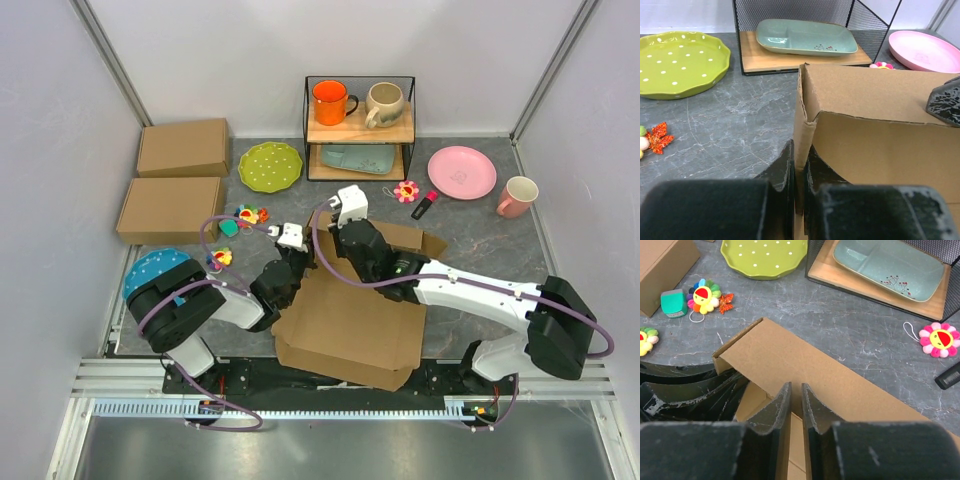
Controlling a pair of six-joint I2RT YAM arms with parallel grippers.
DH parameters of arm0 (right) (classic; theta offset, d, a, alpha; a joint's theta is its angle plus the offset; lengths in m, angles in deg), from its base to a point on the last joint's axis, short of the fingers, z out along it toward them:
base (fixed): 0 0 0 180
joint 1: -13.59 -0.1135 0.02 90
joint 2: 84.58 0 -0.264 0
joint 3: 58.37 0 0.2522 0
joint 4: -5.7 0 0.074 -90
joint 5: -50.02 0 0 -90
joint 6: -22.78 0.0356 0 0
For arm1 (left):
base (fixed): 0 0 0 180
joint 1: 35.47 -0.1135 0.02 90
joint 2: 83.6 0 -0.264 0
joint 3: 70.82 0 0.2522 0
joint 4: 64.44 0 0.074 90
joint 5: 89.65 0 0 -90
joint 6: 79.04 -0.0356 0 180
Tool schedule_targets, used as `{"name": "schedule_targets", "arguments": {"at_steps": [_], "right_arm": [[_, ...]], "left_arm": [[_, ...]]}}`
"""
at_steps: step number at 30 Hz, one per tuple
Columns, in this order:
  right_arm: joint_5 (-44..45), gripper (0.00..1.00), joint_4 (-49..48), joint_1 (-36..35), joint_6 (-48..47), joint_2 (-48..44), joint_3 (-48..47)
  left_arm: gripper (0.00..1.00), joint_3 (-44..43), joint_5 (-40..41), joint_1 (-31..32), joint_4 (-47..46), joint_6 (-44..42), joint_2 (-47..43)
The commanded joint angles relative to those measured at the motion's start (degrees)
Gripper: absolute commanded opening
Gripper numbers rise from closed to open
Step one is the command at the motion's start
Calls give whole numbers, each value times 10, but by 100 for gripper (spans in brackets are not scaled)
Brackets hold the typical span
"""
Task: Fold the paper box
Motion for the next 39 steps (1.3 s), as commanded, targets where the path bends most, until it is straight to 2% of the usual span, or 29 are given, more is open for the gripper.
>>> {"name": "schedule_targets", "arguments": {"at_steps": [1,3,4,5,6,7,8,10,13,16,20,24,29,33,39], "right_arm": [[-6,22,-14,2,8,-38,16],[13,31,5,2,6,-64,4],[50,36,14,2,7,-96,-2],[68,46,29,2,6,-114,-3],[92,52,54,2,7,-133,-2],[131,57,65,4,7,-169,5],[152,62,89,4,10,-189,10],[184,67,110,6,28,-242,33],[235,70,142,9,49,-305,73],[250,71,167,12,79,-348,113],[260,69,212,14,150,-367,149],[257,70,243,16,196,-372,177],[254,76,282,29,230,-366,196],[242,79,273,46,240,-340,211],[172,79,184,98,228,-269,231]], "left_arm": [[2,-10,61,1,-38,-45,0],[2,-21,90,2,24,-49,-12],[2,-27,97,2,64,-47,-34],[2,-43,105,3,106,-43,-49],[2,-54,118,2,154,-35,-64],[2,-68,120,2,289,-2,-94],[2,-104,121,2,353,18,-106],[2,-138,105,1,519,64,-125],[2,-177,74,1,659,118,-147],[2,-190,67,-4,734,175,-155],[2,-180,73,-20,768,233,-150],[2,-153,70,-36,758,289,-147],[2,-130,71,-38,742,310,-148],[2,-102,81,-38,705,306,-172],[2,-95,87,-38,664,271,-182]]}}
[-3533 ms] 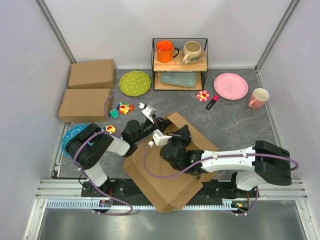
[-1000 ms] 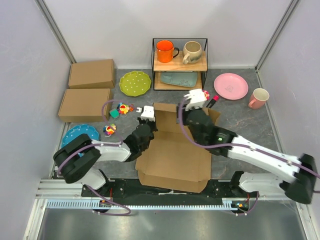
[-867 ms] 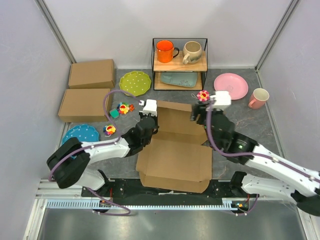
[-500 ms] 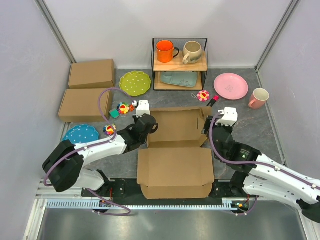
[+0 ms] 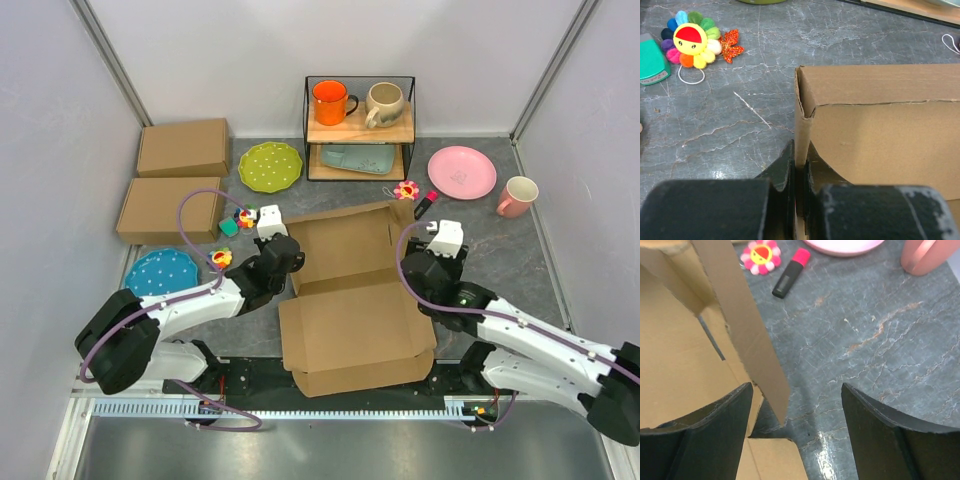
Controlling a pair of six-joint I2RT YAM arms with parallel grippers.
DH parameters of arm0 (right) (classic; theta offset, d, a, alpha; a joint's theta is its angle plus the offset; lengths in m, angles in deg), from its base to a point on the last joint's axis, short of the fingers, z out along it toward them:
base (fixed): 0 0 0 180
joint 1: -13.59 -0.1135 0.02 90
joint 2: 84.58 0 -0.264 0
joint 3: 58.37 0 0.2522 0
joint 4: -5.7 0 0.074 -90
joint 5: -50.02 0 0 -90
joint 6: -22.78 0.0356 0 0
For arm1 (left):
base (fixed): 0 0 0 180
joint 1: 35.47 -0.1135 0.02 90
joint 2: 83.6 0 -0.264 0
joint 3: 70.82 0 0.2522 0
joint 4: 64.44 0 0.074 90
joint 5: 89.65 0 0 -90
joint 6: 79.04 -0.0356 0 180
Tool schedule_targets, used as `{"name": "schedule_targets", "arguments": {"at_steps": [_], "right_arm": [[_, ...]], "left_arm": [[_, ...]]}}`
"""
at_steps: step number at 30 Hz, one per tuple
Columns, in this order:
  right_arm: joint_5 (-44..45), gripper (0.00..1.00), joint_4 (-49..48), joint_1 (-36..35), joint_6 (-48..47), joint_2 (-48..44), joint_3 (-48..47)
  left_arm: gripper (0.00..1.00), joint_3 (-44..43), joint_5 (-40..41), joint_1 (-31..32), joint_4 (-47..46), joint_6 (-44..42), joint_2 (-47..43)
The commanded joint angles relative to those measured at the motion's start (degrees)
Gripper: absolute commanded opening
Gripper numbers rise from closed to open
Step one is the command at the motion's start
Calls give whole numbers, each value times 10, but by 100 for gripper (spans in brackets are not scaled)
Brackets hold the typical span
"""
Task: Fold the paper box
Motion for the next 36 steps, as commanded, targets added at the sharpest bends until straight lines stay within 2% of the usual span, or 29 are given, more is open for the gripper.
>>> {"name": "schedule_targets", "arguments": {"at_steps": [1,7,8,10,11,14,23,29,36], "right_arm": [[-49,79,-73,39,3,44,12],[-93,76,-130,91,-25,89,8],[-100,73,-139,97,-29,93,8],[-115,66,-145,107,-41,100,7],[-123,56,-155,107,-49,98,8],[-166,40,-179,107,-74,73,23],[-244,12,-160,107,-82,-10,32],[-294,0,-149,106,-75,-21,27],[-335,0,-168,94,-79,-17,32]], "left_arm": [[2,19,10,3,21,-12,9],[2,21,9,2,20,-22,1],[2,21,10,2,20,-22,0],[2,21,11,2,20,-23,-2],[2,20,10,2,20,-23,-2],[2,21,12,2,7,-29,-2],[2,16,18,10,-99,-89,24],[2,0,30,10,-132,-110,51],[2,-22,36,11,-171,-152,77]]}}
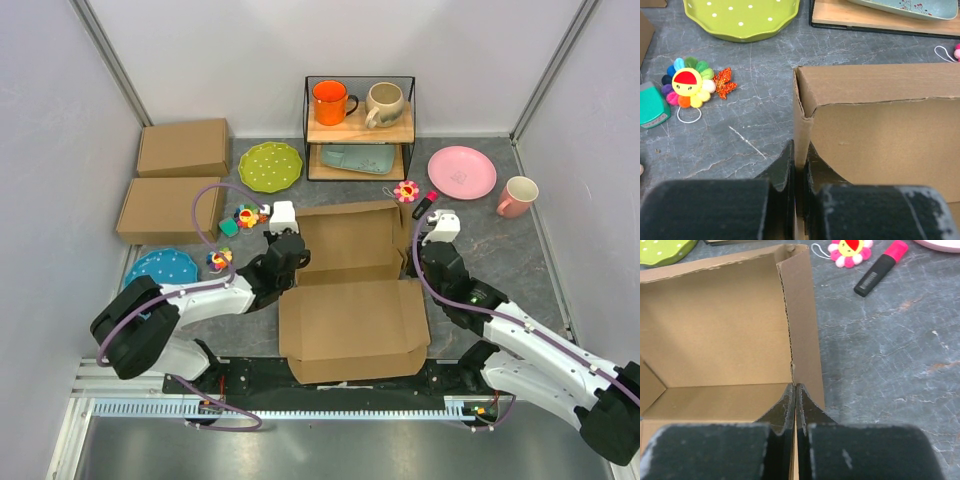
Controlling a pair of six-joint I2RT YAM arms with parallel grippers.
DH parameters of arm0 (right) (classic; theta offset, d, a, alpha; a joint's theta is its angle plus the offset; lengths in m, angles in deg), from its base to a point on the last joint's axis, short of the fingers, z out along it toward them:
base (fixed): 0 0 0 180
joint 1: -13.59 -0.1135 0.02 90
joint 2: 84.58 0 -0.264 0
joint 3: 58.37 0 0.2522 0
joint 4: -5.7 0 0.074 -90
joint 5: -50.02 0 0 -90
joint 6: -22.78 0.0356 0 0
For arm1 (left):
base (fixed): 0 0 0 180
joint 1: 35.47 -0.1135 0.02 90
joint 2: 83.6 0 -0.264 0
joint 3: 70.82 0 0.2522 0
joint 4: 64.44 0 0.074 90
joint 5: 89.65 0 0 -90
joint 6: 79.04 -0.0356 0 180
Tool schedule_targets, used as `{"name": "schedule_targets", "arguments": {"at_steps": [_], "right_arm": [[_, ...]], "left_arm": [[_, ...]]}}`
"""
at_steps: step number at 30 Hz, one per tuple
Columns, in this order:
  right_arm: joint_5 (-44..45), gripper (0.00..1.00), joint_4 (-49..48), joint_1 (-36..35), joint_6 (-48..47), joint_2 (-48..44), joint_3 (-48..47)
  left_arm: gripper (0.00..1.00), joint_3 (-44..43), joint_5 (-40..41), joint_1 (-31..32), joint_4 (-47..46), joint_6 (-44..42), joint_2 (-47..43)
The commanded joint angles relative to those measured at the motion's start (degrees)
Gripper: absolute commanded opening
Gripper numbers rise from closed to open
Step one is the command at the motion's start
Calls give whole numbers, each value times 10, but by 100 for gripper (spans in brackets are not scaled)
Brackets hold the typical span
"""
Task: Fold the paper box
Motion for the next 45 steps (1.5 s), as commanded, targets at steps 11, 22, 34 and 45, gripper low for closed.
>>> {"name": "schedule_targets", "arguments": {"at_steps": [11,22,34,45], "right_arm": [[-81,18,-32,-38,-9,69,-25],[83,73,44,-35,-45,-82,-117],[83,41,101,168,132,-48,-93],[-190,54,-78,245,92,49,24]], "left_arm": [[2,-15,3,3,-95,-75,40],[2,2,14,4,-122,-92,42],[2,43,6,4,-178,-105,17],[2,63,-12,4,-216,-115,3]]}}
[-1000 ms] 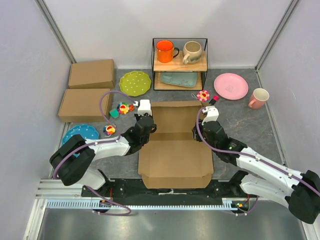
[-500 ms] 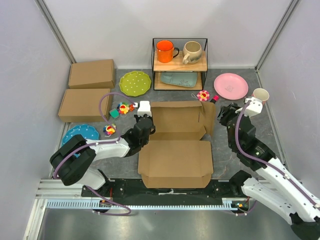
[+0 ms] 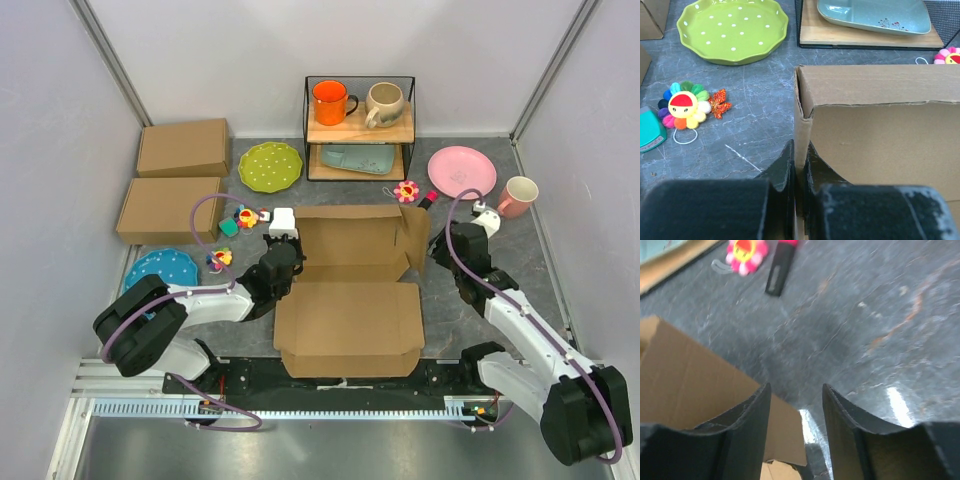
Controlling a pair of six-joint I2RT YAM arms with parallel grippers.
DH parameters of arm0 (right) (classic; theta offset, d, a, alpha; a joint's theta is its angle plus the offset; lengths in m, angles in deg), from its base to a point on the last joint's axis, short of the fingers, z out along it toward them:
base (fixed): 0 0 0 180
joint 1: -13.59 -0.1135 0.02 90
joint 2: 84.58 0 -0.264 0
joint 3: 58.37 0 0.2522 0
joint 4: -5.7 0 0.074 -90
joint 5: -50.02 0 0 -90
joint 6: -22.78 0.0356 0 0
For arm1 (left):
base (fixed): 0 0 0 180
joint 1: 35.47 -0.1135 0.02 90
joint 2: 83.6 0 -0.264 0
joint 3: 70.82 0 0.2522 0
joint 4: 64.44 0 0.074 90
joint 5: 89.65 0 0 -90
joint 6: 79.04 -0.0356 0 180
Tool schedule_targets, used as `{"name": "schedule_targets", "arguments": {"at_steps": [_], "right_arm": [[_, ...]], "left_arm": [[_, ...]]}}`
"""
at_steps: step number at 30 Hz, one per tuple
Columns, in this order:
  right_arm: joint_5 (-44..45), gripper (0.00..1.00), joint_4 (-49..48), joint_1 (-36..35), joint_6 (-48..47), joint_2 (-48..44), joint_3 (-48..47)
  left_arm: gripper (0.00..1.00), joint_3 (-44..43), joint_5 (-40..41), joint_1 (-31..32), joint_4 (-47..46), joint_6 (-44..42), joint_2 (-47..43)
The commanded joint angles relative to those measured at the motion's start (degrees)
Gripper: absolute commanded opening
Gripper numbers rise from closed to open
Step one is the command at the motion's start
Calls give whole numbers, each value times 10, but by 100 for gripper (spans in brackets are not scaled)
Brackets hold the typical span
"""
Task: Fold the paper box
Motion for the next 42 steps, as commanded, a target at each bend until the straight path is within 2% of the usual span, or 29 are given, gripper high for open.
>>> {"name": "schedule_targets", "arguments": {"at_steps": [1,6,13,18,25,31,34,37,40,42], "right_arm": [[-134,58,-147,0,-20,-4,43],[-189,64,-199,0,-36,-25,73],[-239,66,-242,-8,-46,-16,80],[-215,68,-243,-42,-66,-1,60],[-168,68,-250,-74,-86,90,20],[-109,66,-252,-99,-109,133,-16],[-78,61,-237,-115,-127,165,-50],[-28,49,-225,-134,-146,193,-64],[19,31,-217,-146,-155,211,-67],[53,26,-204,-152,-160,220,-70]], "left_arm": [[2,5,-2,0,-41,-25,-13],[2,4,-8,0,-44,-33,-12],[2,1,-22,1,-40,-28,-9],[2,-2,-37,1,-34,-30,-10],[2,-9,-71,2,-37,-38,-13],[2,-9,-95,5,-49,-51,-14],[2,-9,-97,6,-54,-58,-14],[2,-10,-99,7,-55,-60,-17],[2,-10,-98,7,-55,-64,-19],[2,-10,-96,8,-55,-65,-21]]}}
